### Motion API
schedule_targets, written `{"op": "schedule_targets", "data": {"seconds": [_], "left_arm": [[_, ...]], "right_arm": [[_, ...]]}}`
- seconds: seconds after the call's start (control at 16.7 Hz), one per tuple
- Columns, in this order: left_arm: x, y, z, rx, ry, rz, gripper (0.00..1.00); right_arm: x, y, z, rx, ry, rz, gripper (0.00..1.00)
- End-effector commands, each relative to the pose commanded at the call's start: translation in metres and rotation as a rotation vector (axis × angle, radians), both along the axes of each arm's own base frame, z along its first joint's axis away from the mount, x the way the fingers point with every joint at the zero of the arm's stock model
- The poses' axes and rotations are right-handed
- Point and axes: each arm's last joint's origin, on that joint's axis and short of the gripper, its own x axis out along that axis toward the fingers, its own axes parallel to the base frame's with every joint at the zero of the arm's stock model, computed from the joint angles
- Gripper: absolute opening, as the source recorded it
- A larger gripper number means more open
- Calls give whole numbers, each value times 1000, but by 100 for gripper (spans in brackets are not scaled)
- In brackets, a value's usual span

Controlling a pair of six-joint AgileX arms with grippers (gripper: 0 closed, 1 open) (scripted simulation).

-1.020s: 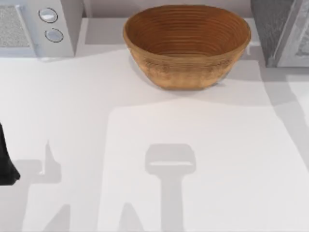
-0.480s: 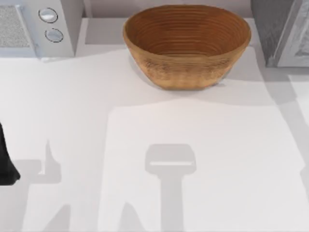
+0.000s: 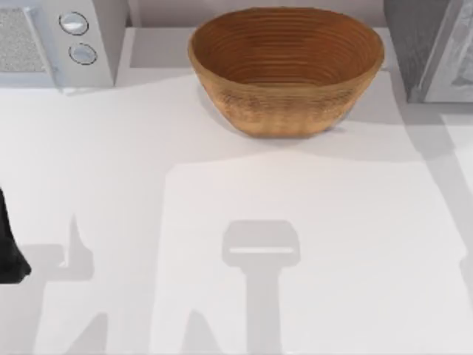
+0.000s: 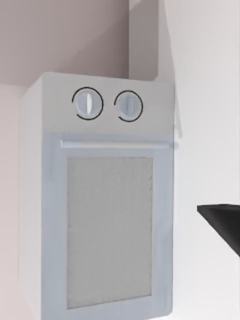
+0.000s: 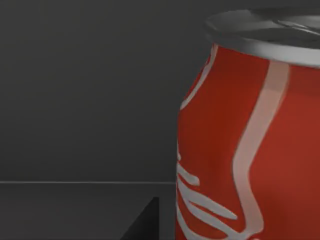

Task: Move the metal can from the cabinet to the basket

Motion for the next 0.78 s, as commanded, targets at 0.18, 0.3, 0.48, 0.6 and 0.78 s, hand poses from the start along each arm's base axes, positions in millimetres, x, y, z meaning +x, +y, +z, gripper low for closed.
{"op": "schedule_targets", "data": {"seconds": [0.18,0.3,0.48,0.6,0.78], "left_arm": [[0,0,0,0,0,0,100],[0,0,0,0,0,0,100],[0,0,0,0,0,0,100],[0,0,0,0,0,0,100],[0,0,0,0,0,0,100]], "right_arm": [[0,0,0,0,0,0,32],[0,0,0,0,0,0,17],[0,0,0,0,0,0,0],[0,0,0,0,0,0,0],[0,0,0,0,0,0,0]]}}
